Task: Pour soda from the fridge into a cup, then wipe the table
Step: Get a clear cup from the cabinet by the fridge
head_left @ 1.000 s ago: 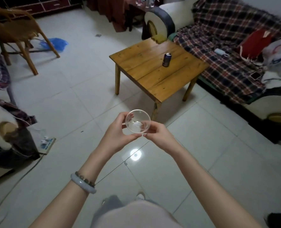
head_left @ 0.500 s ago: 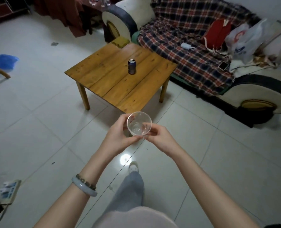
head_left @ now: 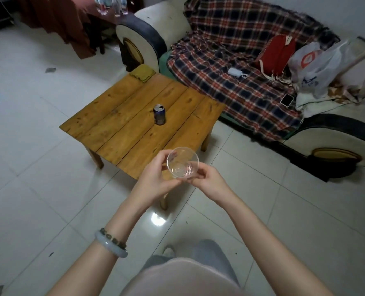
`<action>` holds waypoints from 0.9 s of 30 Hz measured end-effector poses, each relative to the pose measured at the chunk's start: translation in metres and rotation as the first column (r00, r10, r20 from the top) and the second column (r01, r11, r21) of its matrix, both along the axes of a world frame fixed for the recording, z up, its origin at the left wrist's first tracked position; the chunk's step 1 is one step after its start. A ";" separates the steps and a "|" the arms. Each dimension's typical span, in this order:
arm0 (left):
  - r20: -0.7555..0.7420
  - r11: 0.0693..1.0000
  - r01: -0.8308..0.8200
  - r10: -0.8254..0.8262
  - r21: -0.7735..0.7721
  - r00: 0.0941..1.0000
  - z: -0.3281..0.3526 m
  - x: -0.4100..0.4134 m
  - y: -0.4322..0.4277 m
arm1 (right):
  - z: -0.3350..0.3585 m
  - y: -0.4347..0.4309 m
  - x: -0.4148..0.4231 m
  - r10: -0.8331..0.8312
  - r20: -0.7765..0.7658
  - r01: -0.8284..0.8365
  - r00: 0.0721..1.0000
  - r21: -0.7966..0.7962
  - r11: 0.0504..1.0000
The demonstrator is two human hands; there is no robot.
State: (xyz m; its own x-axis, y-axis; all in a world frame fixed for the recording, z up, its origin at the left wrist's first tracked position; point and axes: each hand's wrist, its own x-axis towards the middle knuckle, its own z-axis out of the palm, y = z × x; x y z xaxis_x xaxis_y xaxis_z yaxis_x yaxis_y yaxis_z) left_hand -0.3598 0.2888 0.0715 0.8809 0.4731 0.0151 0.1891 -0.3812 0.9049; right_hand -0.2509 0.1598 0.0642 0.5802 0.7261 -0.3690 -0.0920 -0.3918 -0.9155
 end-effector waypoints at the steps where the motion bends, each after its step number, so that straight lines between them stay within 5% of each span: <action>1: -0.005 1.000 -0.006 0.006 -0.003 1.000 -0.001 0.009 0.006 | -0.001 0.006 0.011 0.010 -0.004 -0.010 1.000 -0.001 1.000; 13: -0.032 0.982 -0.187 0.186 -0.033 0.982 -0.020 0.155 0.037 | -0.026 0.062 0.180 0.214 0.017 -0.212 0.977 -0.082 0.974; 27: -0.070 0.859 -0.507 0.503 -0.066 0.861 -0.021 0.331 0.051 | -0.029 0.122 0.380 0.479 0.004 -0.477 0.878 -0.093 0.874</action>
State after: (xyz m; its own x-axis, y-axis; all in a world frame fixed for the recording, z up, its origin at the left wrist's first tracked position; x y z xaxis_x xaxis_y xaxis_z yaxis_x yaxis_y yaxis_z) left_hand -0.0291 0.3399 0.0509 0.5190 0.8512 -0.0777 0.3803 -0.1486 0.9128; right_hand 0.1288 0.2817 0.0357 0.1805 0.8832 -0.4329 0.1499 -0.4597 -0.8753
